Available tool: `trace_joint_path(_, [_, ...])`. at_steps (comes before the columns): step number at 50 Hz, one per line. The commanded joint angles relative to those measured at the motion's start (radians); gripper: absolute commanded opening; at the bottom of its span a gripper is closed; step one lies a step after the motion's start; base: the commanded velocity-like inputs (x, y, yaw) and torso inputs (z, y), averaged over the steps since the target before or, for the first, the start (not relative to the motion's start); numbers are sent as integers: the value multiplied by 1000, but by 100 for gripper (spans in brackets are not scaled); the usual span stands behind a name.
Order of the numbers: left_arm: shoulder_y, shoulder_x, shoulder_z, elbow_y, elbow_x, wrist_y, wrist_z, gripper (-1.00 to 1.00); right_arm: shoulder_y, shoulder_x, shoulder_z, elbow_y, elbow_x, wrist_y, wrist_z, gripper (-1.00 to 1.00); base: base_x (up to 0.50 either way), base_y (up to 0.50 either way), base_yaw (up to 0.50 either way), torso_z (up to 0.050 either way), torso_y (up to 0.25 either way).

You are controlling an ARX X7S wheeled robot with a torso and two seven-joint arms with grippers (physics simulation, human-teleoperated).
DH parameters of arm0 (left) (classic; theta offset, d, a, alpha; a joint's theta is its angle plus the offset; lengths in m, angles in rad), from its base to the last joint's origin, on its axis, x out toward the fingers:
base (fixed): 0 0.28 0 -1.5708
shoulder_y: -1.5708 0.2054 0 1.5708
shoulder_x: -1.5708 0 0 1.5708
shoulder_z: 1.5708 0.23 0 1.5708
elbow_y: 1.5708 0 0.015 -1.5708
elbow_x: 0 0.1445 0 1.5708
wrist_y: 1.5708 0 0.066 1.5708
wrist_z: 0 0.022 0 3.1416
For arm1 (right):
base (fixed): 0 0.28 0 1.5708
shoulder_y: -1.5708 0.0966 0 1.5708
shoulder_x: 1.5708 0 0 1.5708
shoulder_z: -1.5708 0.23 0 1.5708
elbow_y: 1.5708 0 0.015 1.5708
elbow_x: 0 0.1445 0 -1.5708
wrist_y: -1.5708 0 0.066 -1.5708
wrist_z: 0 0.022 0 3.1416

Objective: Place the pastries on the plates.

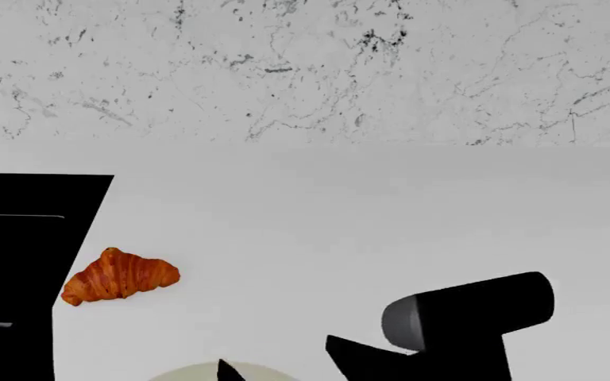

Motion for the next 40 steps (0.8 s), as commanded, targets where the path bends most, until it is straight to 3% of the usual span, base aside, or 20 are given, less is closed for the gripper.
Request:
trace_joint_path(1, [-17,5,1,0,-16,-3,2,100,122,66,52,-70,29,27,129,100,0,0,0,0,0])
trace_joint_path(11, [-45,5,30,0,-11,2,-1,100,160,116,84,-106,5,34,216,100,4,0,0,0,0])
trace_joint_path(29, [-38,-27,10,1,-39,-19,-3,100,49,207,145,-173,-120,-63,282,100,3,0,0,0,0])
trace_joint_path(40, [-19,-51,-55,0,-104,-61,-1,100,18,211,149,-191,-173,-69,314,100,3,0,0,0,0])
